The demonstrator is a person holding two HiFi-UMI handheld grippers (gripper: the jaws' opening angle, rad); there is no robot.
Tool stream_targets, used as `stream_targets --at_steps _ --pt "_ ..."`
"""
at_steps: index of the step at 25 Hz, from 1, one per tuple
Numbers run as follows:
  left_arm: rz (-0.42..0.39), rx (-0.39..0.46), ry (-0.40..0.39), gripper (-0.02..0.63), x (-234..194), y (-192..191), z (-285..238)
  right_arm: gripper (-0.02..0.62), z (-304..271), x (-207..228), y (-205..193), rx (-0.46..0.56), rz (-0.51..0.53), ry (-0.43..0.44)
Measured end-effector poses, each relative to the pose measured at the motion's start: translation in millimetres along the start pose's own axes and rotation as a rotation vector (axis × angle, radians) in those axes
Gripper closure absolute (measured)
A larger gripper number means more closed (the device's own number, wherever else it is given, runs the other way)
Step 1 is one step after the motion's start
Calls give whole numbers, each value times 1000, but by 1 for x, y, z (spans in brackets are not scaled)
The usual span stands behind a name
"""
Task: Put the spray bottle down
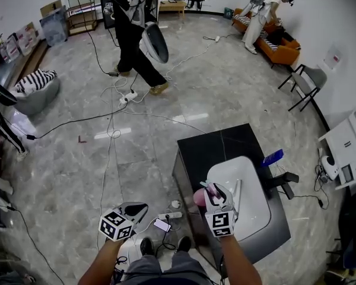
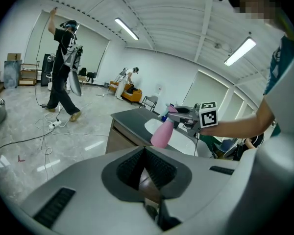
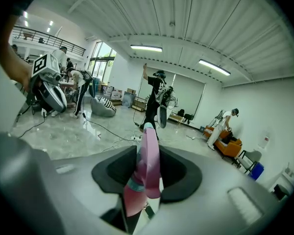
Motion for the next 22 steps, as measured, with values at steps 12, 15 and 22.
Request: stream_targets --at_steps 12,15,22 --pt "-9 1 -5 600 -4 5 -1 434 2 -7 -1 18 3 19" --pt "-7 -1 -6 600 -6 3 1 434 2 -9 -1 -4 -3 21" --pt "-6 3 -3 600 -5 6 4 430 4 -9 4 3 -1 40"
Point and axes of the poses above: the fingertips, and each gripper's own axes: z backward along the fingers, x to its right, y out of its top, the point moved 7 cm from there along z, backward along the fingers, and after that the axes turned 11 degrees about -x, right-handed, at the moved point
